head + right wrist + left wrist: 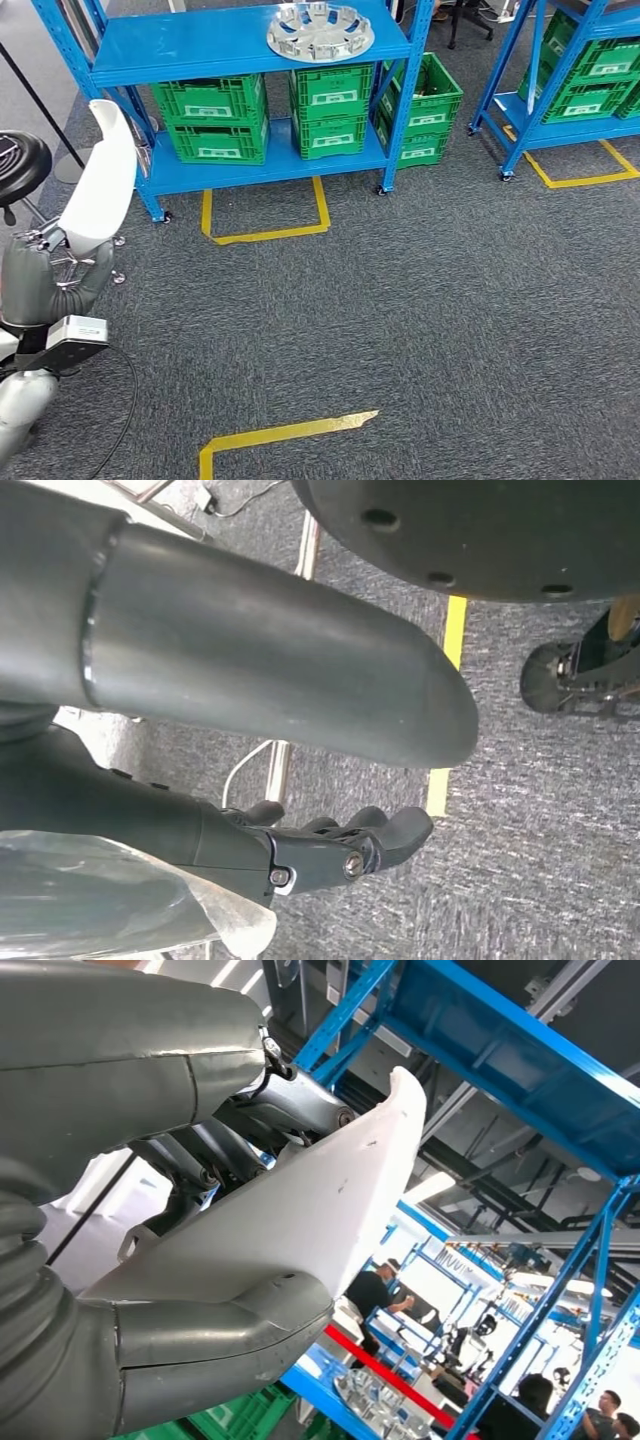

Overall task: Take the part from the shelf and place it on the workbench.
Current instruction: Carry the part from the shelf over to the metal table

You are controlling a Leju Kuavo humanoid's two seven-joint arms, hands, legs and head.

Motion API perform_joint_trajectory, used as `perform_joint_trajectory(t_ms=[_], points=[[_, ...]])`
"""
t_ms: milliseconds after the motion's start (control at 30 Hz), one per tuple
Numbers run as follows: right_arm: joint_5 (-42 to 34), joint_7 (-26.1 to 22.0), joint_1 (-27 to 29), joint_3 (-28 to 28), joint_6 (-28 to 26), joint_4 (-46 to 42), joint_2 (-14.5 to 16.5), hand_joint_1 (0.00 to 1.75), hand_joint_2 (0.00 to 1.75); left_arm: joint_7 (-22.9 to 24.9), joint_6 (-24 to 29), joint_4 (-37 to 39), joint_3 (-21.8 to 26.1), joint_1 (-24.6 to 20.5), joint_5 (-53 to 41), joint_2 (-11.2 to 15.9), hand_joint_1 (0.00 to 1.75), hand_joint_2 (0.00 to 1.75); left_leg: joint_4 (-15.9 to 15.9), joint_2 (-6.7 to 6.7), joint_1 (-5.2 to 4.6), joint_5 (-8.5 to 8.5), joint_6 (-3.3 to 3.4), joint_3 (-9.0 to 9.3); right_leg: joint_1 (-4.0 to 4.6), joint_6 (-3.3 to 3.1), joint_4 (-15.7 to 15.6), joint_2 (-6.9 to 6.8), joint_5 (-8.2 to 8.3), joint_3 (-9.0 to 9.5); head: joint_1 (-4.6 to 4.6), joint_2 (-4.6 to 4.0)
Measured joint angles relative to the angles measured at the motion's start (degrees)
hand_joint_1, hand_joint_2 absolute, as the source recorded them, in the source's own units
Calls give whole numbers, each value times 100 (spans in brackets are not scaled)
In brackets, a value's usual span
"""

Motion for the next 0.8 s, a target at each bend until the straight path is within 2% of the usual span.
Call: perform_joint_trajectory(t_ms=[100, 167, 233, 300, 333, 367, 400, 433, 467, 500, 533, 567, 633, 667, 733, 767, 800], points=[[0, -1, -1, 0, -5, 1, 0, 0, 0, 1, 0, 0, 2, 0, -2, 2, 175, 175, -14, -5, -10, 27, 36, -16, -13, 39, -10, -9, 23, -1, -1, -1], [1, -2, -2, 0, -10, 1, 1, 0, 0, 1, 0, 0, 5, -5, -4, 4, 175, 175, -74, -13, 16, 84, 78, -12, -16, 73, 54, -10, -54, -52, 3, 0], [9, -2, 0, 0, -15, 0, 1, 0, 0, 1, 0, 0, 4, -12, -10, 1, 175, 175, -118, -35, 45, 141, 114, -31, -19, 98, 503, 2, -391, -258, 16, 0], [26, -1, 0, 0, -20, 0, 1, 0, 0, 2, -1, 0, -8, -11, -23, -10, 175, 175, -117, -82, 51, 175, 117, -89, -22, 114, 1281, 7, -810, -564, 25, 0], [39, 0, 1, 0, -22, 0, 1, 0, 0, 2, -1, 0, -16, -8, -31, -20, 175, 175, -115, -114, 53, 191, 103, -113, -24, 119, 1547, 7, -908, -657, 23, 1], [57, 3, 1, 0, -24, 0, 1, 0, 0, 4, -1, 0, -21, -7, -41, -31, 175, 175, -112, -155, 59, 206, 86, -135, -26, 122, 1621, 9, -903, -655, 25, 0], [79, 10, 2, 0, -19, 0, 1, 0, 0, 7, 1, 0, -25, -8, -51, -46, 175, 175, -109, -200, 67, 220, 66, -149, -30, 122, 1454, 22, -792, -533, 25, -1], [105, 28, 2, 0, 11, 0, 1, 0, 0, 11, 1, 1, -28, -17, -58, -63, 175, 175, -103, -251, 75, 232, 44, -161, -42, 120, 1103, 73, -621, -317, 24, -1], [131, 60, 1, 0, 72, 1, 1, 0, 0, 17, -1, 1, -35, -36, -63, -84, 175, 175, -91, -304, 79, 242, 16, -179, -61, 118, 694, 204, -488, -80, 25, -1], [155, 105, 0, 0, 168, 1, 1, 0, 0, 23, -12, 4, -46, -71, -65, -105, 175, 175, -68, -364, 78, 253, -18, -207, -81, 112, 342, 331, -403, 128, 20, -1], [180, 165, 1, 1, 285, 2, 1, 0, 0, 27, -32, 10, -62, -114, -65, -126, 175, 175, -51, -424, 78, 270, -59, -240, -93, 101, 122, 429, -371, 256, 18, -1], [203, 228, 3, 1, 391, 2, 1, 0, 0, 30, -52, 19, -82, -155, -65, -143, 175, 175, -43, -483, 81, 293, -105, -271, -92, 82, 42, 476, -388, 305, 15, -1], [238, 317, 7, 1, 524, 2, 1, 0, 0, 33, -81, 44, -122, -201, -63, -163, 175, 175, -46, -585, 103, 338, -190, -315, -85, 13, 35, 356, -360, 309, 15, -1], [247, 338, 4, 1, 549, 2, 1, 0, 0, 34, -83, 56, -139, -214, -63, -167, 175, 175, -8, -547, 105, 309, -222, -343, -86, -28, 29, 291, -340, 308, 5, 0], [251, 351, -1, 0, 578, 1, 1, 0, 0, 36, -84, 79, -167, -252, -63, -181, 175, 175, 377, -332, 101, 48, -268, -510, -87, -103, 7, 144, -309, 301, -32, 1], [252, 354, 2, 0, 587, 1, 1, 0, 0, 38, -85, 89, -181, -271, -63, -190, 175, 175, 731, -206, 95, -157, -287, -647, -71, -122, 8, 73, -307, 294, -51, 0], [253, 356, 9, 0, 593, 1, 1, 0, 0, 40, -86, 100, -196, -283, -63, -200, 175, 175, 1121, -140, 97, -350, -302, -793, -58, -135, 10, -4, -307, 287, -61, 1]])
